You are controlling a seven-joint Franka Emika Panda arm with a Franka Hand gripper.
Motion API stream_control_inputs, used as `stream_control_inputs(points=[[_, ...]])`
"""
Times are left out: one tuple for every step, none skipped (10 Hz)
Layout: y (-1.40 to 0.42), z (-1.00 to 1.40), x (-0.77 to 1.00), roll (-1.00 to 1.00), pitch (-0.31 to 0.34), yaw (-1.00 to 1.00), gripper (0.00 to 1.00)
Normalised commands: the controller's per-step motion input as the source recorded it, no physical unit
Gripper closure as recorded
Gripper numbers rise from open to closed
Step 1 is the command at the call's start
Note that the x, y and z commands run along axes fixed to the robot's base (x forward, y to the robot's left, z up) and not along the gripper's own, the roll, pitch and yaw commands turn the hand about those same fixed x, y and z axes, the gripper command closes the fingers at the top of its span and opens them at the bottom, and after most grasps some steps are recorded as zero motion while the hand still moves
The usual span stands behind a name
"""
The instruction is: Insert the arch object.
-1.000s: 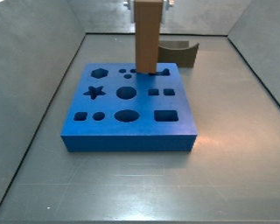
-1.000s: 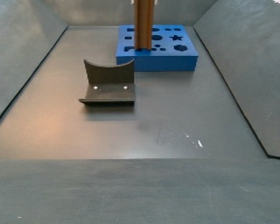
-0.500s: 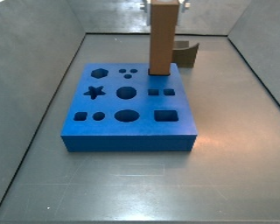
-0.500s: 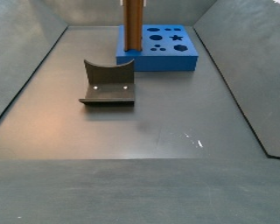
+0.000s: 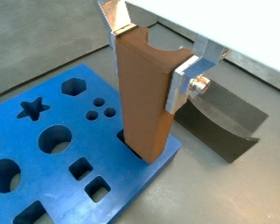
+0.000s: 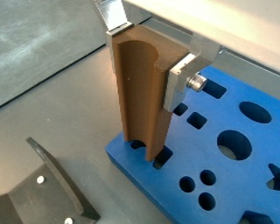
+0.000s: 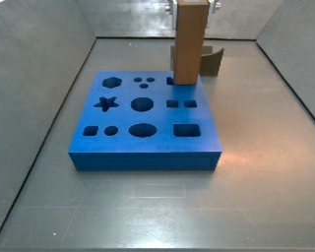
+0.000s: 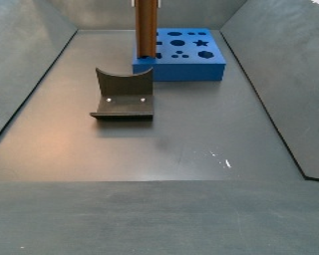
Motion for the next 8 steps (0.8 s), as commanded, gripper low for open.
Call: stream_control_inputs(points=[[0.01, -0.13, -0.4, 0.0, -0.077, 0.17, 1.0], [0.0, -0.14, -0.26, -0.06, -0.089, 0.01, 1.0], [-0.07, -0.22, -0.07, -0.11, -0.131, 0.0, 1.0], [-0.11, -0.28, 0.09, -0.14, -0.144, -0.06, 1.0], [-0.11, -0.33, 0.2, -0.12, -0.136, -0.03, 1.0], [-0.07, -0.33, 0.16, -0.11, -0.12, 0.0, 1.0], [-0.03, -0.25, 0.04, -0.05, -0.084, 0.0, 1.0], [-0.01, -0.17, 0.0, 0.0, -0.053, 0.0, 1.0]])
